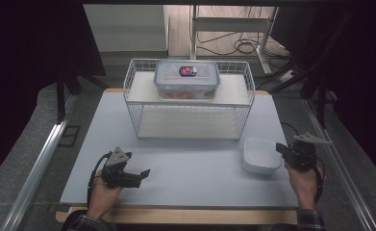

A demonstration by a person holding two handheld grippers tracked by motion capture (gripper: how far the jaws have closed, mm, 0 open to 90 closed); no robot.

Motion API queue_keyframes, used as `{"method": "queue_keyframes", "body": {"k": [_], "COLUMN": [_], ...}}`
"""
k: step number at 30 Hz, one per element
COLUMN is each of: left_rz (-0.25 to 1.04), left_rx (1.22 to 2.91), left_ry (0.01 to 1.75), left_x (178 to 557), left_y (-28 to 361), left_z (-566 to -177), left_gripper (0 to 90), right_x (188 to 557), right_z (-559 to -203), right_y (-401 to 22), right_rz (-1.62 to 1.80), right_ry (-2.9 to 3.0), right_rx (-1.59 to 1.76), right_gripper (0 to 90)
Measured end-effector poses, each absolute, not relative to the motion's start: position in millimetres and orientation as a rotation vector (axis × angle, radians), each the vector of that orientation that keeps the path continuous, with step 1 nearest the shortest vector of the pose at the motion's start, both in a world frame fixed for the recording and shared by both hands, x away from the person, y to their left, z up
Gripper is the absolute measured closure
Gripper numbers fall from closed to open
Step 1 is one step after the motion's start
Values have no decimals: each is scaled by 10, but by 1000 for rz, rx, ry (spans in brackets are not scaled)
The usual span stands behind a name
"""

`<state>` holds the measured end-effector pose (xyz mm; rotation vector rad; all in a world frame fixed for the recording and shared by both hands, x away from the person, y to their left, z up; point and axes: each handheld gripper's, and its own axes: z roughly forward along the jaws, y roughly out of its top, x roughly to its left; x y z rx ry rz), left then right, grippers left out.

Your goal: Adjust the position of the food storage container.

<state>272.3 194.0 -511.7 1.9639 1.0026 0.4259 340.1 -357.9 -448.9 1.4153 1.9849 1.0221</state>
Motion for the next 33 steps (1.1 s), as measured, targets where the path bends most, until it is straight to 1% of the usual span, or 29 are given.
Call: {"method": "queue_keyframes", "body": {"k": [5, 15, 24, 33], "left_rz": [421, 406, 403, 402], "left_rx": [1971, 1980, 1982, 1990], "left_ry": [1000, 996, 993, 993], "left_x": [2732, 2748, 2746, 2743], "left_y": [1922, 1904, 1892, 1876], "left_z": [-5132, -5159, -5159, -5162], "left_gripper": [43, 45, 47, 45], "right_x": [3503, 3614, 3593, 3538], "right_z": [-4606, -4748, -4750, -4781], "right_y": [-3781, -3791, -3597, -3290], "right_rz": [994, 962, 991, 999], "right_ry": [1933, 1978, 2044, 2151], "right_rx": [1475, 1496, 1467, 1411], "right_gripper": [892, 892, 892, 891]}}
